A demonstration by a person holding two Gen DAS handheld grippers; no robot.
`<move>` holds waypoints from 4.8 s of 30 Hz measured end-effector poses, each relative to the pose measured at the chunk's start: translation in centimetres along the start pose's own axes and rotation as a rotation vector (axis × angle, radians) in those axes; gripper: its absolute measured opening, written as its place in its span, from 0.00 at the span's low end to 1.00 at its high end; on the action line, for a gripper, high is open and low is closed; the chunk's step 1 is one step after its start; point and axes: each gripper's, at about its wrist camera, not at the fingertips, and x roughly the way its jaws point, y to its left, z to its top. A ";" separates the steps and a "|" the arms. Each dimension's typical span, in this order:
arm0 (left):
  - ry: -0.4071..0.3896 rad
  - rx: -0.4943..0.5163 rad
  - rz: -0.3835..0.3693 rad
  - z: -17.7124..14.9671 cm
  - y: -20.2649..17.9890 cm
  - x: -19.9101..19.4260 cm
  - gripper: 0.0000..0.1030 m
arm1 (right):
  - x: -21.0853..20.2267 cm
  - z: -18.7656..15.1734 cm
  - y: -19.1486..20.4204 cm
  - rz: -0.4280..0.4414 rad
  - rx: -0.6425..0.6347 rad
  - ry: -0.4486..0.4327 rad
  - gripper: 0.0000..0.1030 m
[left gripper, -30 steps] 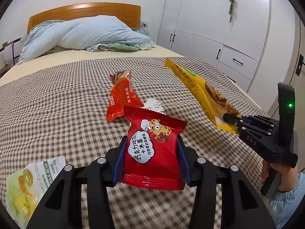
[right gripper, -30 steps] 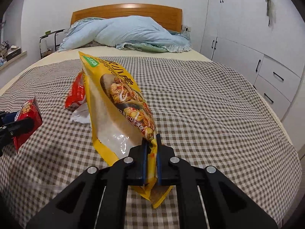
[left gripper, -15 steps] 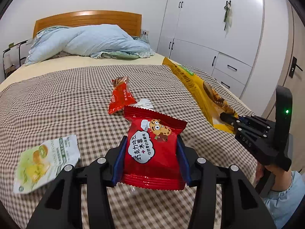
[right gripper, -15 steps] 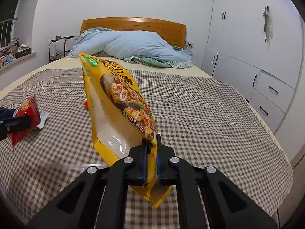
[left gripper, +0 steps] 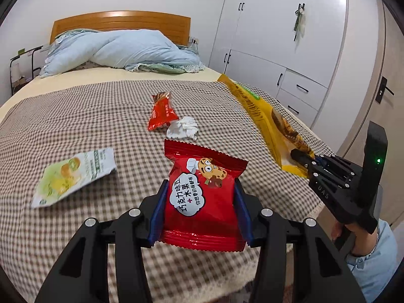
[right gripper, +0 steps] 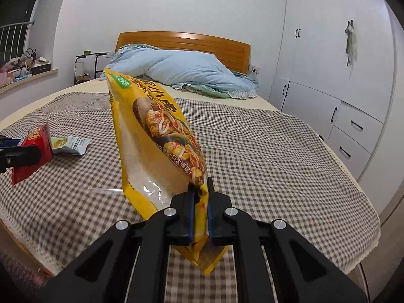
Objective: Collect trash
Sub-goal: 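Carry the red packet and yellow bag down to the trash bag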
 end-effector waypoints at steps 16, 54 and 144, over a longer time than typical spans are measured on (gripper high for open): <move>-0.012 0.014 -0.006 -3.0 -2.7 -5.8 0.45 | -6.5 -2.5 0.5 0.017 -0.007 0.003 0.08; 0.023 0.010 -0.002 -9.3 -4.9 -11.3 0.45 | -13.6 -8.1 2.1 0.081 -0.075 0.028 0.08; 0.693 -0.070 -0.001 -29.9 -1.4 8.9 0.45 | -2.1 -26.6 9.6 0.322 -0.644 0.591 0.08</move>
